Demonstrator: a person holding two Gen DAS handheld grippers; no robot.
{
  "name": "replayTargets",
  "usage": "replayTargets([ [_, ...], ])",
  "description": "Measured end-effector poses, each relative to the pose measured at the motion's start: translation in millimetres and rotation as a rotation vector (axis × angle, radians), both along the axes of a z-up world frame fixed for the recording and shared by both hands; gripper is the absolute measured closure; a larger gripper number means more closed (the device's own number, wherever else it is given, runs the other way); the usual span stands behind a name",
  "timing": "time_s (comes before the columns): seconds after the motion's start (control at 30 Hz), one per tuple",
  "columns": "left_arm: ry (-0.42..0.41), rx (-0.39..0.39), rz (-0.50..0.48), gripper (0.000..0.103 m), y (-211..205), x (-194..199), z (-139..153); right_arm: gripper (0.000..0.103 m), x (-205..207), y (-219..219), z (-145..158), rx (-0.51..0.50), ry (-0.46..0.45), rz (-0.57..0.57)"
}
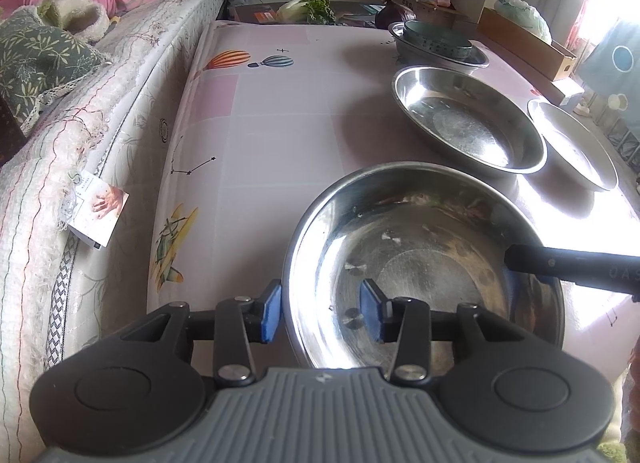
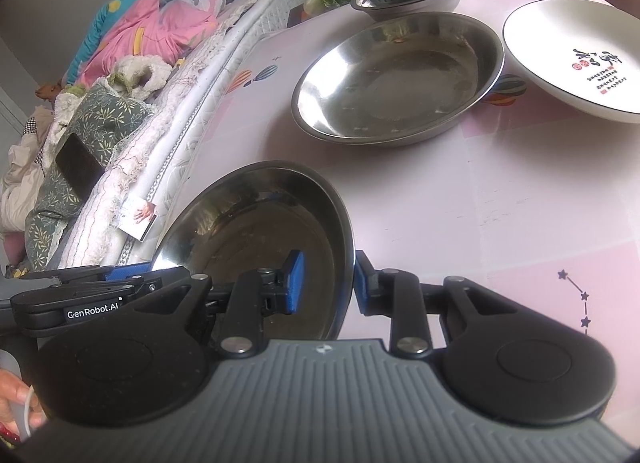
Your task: Organize plates and bowls
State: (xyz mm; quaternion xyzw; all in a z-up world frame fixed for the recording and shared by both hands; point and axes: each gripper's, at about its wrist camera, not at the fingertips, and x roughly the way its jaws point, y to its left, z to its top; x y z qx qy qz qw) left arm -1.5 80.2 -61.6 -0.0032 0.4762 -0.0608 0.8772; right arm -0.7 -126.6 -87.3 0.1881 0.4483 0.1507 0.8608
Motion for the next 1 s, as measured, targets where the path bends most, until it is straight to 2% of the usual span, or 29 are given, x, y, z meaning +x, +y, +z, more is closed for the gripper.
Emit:
replayTargets([
  [1.0, 0.002, -0.007, -0.005, 0.060, -2.0, -0.7, 0.2, 0.077, 0.2, -3.2, -0.1, -0.002, 0.000, -0.008],
])
